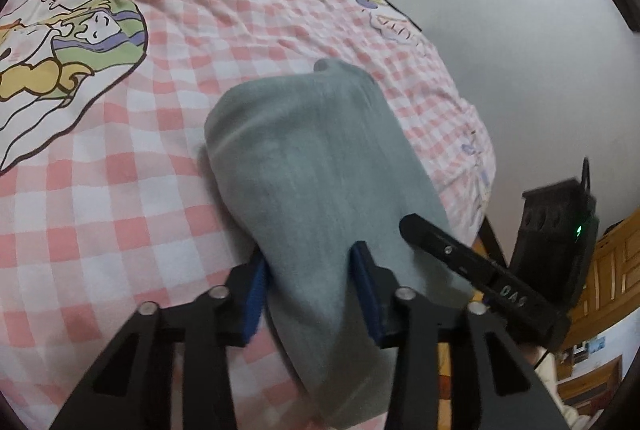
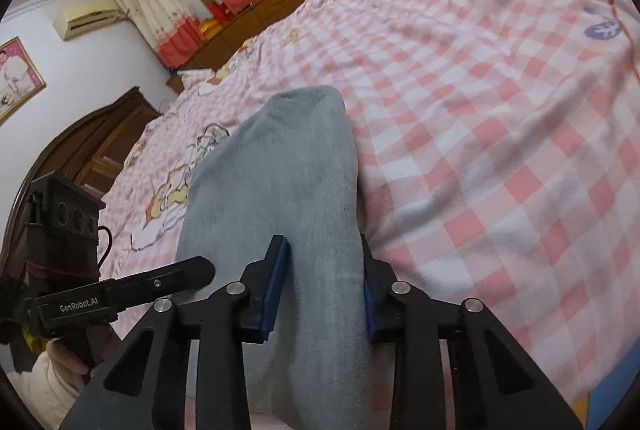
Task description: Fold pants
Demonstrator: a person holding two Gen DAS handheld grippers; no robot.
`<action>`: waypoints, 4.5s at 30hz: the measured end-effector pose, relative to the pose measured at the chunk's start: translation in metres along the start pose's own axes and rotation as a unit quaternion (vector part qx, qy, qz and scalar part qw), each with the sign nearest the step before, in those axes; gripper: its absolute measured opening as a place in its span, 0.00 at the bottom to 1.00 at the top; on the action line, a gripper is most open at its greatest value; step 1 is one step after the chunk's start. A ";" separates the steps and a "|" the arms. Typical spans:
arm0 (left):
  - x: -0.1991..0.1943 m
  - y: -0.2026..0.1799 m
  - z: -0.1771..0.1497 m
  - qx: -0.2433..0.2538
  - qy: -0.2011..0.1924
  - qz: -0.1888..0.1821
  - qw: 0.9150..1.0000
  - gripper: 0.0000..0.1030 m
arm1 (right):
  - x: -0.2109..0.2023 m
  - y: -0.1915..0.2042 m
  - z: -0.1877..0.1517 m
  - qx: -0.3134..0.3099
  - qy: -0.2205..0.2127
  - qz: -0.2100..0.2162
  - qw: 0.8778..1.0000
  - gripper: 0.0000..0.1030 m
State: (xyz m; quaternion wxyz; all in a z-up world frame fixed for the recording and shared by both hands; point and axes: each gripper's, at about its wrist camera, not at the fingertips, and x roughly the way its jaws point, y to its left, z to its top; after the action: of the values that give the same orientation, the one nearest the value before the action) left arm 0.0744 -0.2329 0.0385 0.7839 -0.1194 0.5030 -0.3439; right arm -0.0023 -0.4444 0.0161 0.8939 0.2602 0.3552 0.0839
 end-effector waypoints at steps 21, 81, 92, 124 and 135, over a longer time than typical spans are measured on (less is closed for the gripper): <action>-0.032 -0.001 -0.011 0.026 -0.012 0.014 1.000 0.29 | 0.010 0.012 -0.004 -0.001 0.038 -0.015 0.999 0.43; -0.218 0.191 -0.052 -0.066 -0.132 0.216 0.965 0.57 | 0.126 0.283 -0.057 -0.239 0.082 0.071 0.965 0.32; -0.206 0.189 -0.068 -0.076 -0.127 0.248 0.957 0.63 | 0.132 0.252 -0.069 -0.202 0.113 0.048 0.972 0.30; -0.174 0.184 -0.091 -0.121 -0.089 0.311 0.938 0.98 | 0.132 0.253 -0.105 -0.236 0.111 -0.053 0.964 0.62; -0.172 0.186 -0.090 -0.122 -0.087 0.309 0.939 0.99 | 0.133 0.253 -0.105 -0.237 0.111 -0.053 0.964 0.62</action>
State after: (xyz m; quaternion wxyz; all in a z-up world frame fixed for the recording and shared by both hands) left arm 0.0298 0.0319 0.0190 0.8719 -0.0820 0.4827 -0.0089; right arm 0.0324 -0.1421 0.0061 0.8881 0.0104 0.4356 0.1463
